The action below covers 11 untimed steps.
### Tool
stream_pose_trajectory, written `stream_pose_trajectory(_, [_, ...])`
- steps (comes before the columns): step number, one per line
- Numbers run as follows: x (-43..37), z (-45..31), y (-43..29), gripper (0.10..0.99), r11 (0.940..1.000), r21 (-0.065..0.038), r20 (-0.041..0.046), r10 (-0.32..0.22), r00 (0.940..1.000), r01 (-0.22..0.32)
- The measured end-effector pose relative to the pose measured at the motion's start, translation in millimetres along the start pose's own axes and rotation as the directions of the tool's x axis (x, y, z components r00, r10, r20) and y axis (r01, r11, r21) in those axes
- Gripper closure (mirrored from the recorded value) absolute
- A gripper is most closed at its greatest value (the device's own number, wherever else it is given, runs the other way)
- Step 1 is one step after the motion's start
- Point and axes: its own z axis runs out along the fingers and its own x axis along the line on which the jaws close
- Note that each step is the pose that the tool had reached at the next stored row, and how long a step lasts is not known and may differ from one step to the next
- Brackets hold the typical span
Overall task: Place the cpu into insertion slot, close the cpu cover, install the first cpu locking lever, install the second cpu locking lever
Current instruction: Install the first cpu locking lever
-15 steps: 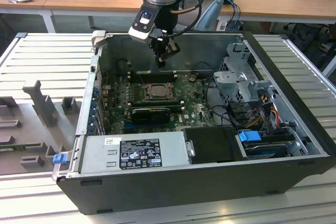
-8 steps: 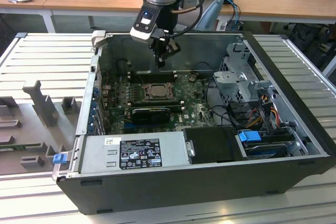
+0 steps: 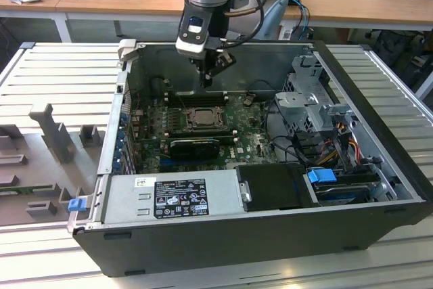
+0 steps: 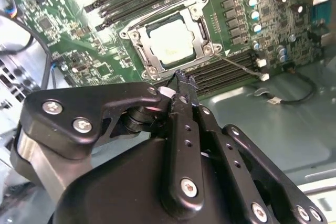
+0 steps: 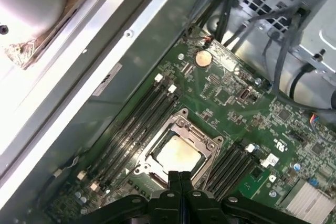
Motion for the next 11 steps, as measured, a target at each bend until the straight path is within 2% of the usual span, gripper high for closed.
stream_pose_trajectory(4, [0.0,0.0,0.0,0.98,0.9965,0.001,-0.0039,-0.084,0.9965,0.084])
stream_pose_trajectory(6, [0.0,0.1,0.0,0.98,0.9879,0.002,-0.0074,-0.155,0.9878,0.155])
stream_pose_trajectory(10, [0.0,0.3,-0.1,0.98,0.9733,0.002,-0.0111,-0.23,0.9732,0.23])
stream_pose_trajectory(11, [0.0,0.7,-0.1,0.98,0.9652,0.003,-0.0127,-0.262,0.9651,0.262])
